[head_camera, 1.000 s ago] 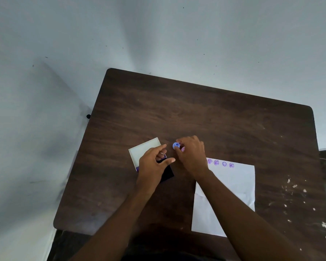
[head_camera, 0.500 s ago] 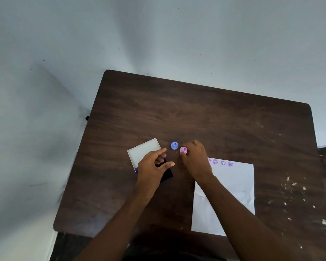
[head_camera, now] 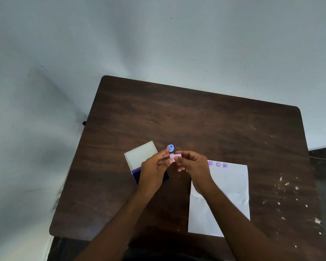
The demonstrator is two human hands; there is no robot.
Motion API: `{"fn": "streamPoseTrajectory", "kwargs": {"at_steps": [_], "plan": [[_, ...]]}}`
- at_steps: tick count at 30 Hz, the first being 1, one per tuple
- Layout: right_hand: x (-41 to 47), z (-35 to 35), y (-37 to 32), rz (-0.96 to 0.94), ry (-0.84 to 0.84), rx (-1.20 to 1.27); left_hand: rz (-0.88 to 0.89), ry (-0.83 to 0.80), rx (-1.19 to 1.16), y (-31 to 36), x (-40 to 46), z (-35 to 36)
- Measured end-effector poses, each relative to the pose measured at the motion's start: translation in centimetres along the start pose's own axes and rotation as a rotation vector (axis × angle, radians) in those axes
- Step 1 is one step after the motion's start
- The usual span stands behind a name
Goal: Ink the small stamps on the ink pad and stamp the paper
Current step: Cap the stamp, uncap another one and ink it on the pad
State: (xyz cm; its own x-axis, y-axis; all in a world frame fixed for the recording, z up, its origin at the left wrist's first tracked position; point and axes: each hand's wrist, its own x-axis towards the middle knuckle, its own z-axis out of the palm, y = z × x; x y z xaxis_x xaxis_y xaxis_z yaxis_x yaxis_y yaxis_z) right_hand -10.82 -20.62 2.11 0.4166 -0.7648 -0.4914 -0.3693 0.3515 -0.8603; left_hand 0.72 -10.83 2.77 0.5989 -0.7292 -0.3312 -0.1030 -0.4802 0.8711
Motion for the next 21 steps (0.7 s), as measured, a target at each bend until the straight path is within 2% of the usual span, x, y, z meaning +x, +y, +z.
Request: {"fn": "streamPoseTrajectory", "kwargs": {"at_steps": [4, 7, 14, 21], "plan": [[-1.1, 0.0, -0.1, 0.078, -0.113, 0.243, 0.017, -0.059, -0.111, 0.3, -0.3, -0.2], [-1.6, -0.1, -0.3, 0.132, -0.132, 0.374, 0.02, -0.08, -0.178, 0.4, -0.7, -0.5], [-2.4, 0.3, -0.7, 0.12, -0.177, 0.483, 0.009, -0.039, -0.193, 0.0, -1.2, -0.7], [-2.7, 0.4, -0.8, 0.139, -0.199, 0.422, 0.025, -0.037, -0.182, -0.1, -1.6, -1.7]]}}
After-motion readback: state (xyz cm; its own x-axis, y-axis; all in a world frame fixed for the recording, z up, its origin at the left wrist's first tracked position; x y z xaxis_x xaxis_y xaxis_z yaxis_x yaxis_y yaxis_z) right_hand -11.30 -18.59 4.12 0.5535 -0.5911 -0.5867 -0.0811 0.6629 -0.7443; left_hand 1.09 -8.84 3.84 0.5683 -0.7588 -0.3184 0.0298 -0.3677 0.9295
